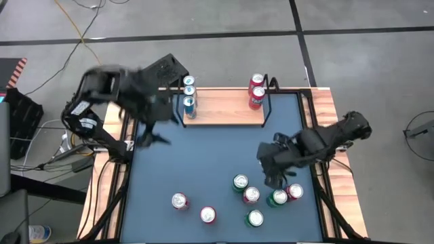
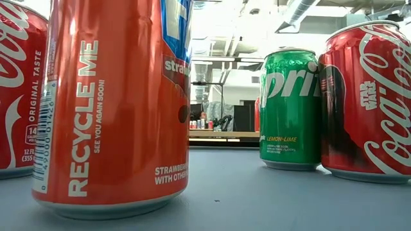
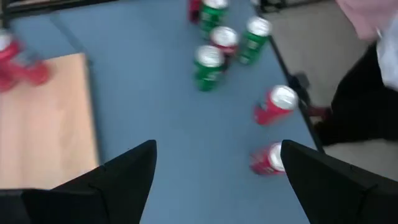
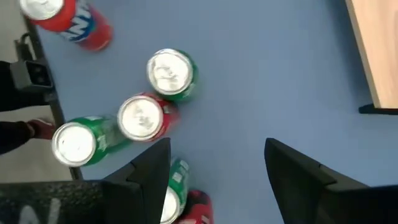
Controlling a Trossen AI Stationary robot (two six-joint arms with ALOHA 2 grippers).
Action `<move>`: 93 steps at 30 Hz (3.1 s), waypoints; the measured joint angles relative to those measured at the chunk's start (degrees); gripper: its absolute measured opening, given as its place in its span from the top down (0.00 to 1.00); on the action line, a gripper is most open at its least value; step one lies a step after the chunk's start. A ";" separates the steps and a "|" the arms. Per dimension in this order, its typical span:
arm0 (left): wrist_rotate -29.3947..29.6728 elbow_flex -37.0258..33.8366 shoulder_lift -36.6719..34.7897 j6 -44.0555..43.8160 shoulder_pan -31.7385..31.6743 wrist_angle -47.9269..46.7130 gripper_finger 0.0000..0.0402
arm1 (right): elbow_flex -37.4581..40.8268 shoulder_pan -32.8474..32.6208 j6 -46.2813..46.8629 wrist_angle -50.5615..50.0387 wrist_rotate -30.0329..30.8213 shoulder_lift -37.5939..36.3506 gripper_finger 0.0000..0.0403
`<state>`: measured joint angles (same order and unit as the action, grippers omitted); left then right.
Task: Place canned beverage on shelf
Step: Put the red soda can on the shelf aligned with the other red soda cans
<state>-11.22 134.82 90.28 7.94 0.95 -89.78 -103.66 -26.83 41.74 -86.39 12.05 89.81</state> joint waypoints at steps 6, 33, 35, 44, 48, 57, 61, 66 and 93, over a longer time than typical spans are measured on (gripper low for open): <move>15.34 0.01 4.08 -13.46 16.22 5.58 0.18 | -0.02 -11.12 9.11 -0.15 4.39 0.22 0.39; 21.21 -0.02 24.46 -64.02 26.49 7.74 0.18 | 0.00 -24.60 20.87 0.69 -0.02 16.40 0.39; 22.35 -0.02 25.72 -65.32 26.84 7.80 0.18 | 0.00 -24.54 20.85 0.53 -0.04 16.49 0.39; 23.63 -0.02 32.95 -70.23 29.15 7.47 0.18 | 0.00 -24.52 22.79 1.24 0.00 16.42 0.39; 23.17 -0.02 35.42 -74.33 30.50 6.39 0.18 | 0.00 -23.94 22.82 1.81 -0.14 16.42 0.39; 24.48 0.02 35.53 -87.98 33.68 6.55 0.19 | 0.00 -22.03 17.73 2.38 -2.90 16.40 0.39; 24.49 0.02 37.12 -93.46 34.41 7.72 0.20 | -0.02 -21.75 12.57 2.43 -2.86 16.40 0.39; 24.76 -0.02 38.31 -96.64 34.29 11.24 0.21 | -0.01 -21.73 8.46 2.70 -2.89 16.36 0.39; 21.80 -0.02 46.16 -99.97 34.03 12.90 0.21 | -0.04 -23.01 4.34 4.70 -2.89 16.34 0.39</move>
<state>10.58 134.80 136.44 -92.03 34.99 -76.88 -103.70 -49.84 46.08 -81.69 9.17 106.15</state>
